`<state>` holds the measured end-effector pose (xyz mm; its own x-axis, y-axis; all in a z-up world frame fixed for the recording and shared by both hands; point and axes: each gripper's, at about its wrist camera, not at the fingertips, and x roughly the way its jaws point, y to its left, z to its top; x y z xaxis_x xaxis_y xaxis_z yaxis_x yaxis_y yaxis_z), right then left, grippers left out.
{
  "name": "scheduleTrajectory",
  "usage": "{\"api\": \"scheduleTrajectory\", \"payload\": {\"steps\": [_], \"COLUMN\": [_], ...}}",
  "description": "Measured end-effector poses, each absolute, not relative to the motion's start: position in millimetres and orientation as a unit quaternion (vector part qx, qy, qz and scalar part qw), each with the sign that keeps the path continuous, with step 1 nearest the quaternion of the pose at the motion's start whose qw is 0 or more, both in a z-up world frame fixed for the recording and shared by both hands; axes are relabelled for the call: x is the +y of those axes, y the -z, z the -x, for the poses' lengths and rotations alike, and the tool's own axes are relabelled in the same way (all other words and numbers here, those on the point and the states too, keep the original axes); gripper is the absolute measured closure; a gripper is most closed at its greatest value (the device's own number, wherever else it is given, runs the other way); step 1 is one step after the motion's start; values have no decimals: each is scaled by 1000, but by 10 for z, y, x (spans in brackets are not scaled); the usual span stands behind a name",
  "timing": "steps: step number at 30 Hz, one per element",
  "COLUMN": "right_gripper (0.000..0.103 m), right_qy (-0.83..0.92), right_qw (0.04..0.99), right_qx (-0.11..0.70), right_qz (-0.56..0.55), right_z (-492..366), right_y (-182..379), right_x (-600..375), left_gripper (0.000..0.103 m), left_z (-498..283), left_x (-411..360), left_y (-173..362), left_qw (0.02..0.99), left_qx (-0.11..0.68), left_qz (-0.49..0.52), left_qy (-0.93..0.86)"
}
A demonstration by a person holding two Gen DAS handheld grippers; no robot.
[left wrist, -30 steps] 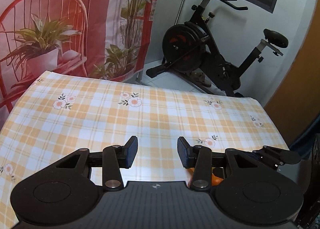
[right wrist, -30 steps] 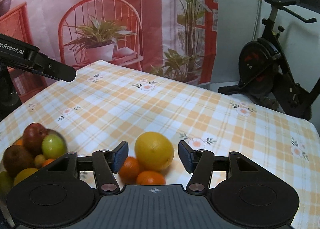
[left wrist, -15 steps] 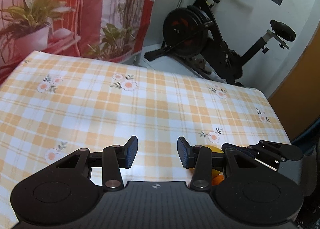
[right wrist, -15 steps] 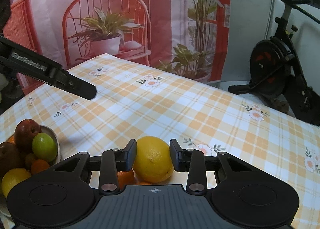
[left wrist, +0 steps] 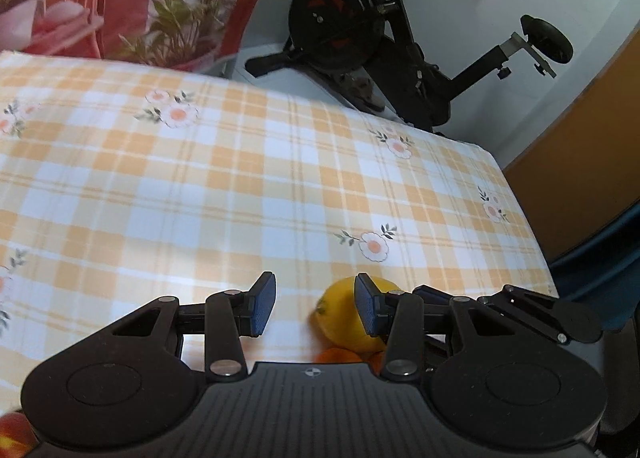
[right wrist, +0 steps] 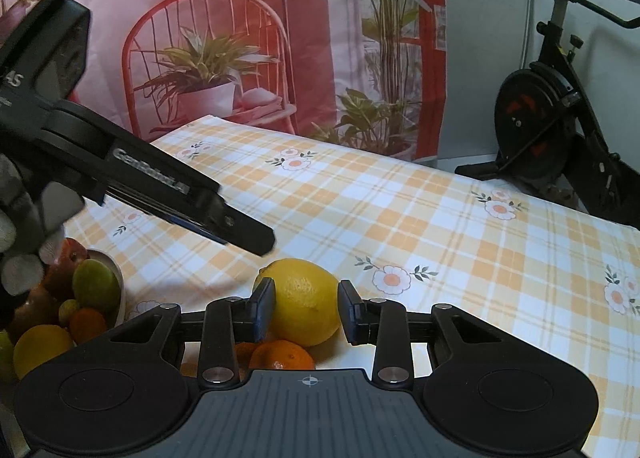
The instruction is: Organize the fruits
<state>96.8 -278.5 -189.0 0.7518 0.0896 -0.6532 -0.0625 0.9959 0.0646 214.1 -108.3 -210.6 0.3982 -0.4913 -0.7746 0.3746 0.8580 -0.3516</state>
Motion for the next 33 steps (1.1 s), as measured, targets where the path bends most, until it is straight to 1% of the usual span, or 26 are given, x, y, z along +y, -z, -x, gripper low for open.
{"api": "scheduleTrajectory", "payload": {"steps": [5,10,19,24,33], "right_gripper": [71,63,60,55,52], "right_qy": [-40,-34,-33,-27,-26], "right_qw": [933,930,930,930,925], "right_qx": [358,366,364,361,357], "right_qz": [-10,-15,-34,-62,-126], "right_z": [-958,-937,-964,-964,-979], "right_y": [1911,1955,1972,2018,2141], "right_x": [-2763,-2799,-2867,-2952,-3100], "left_gripper": [58,58,58,58,58], "left_z": [-2166,-2195,-2185,-2137,-2099], "left_x": [-1117,-1153,-1380,-1498,-1541], "left_y": [2155,2166,2156,2164,2175], "left_qw": [828,824,815,810,803], "left_qx": [488,487,484,483,485], "left_qz": [69,79,69,57,48], "left_qy": [269,277,312,328,342]}}
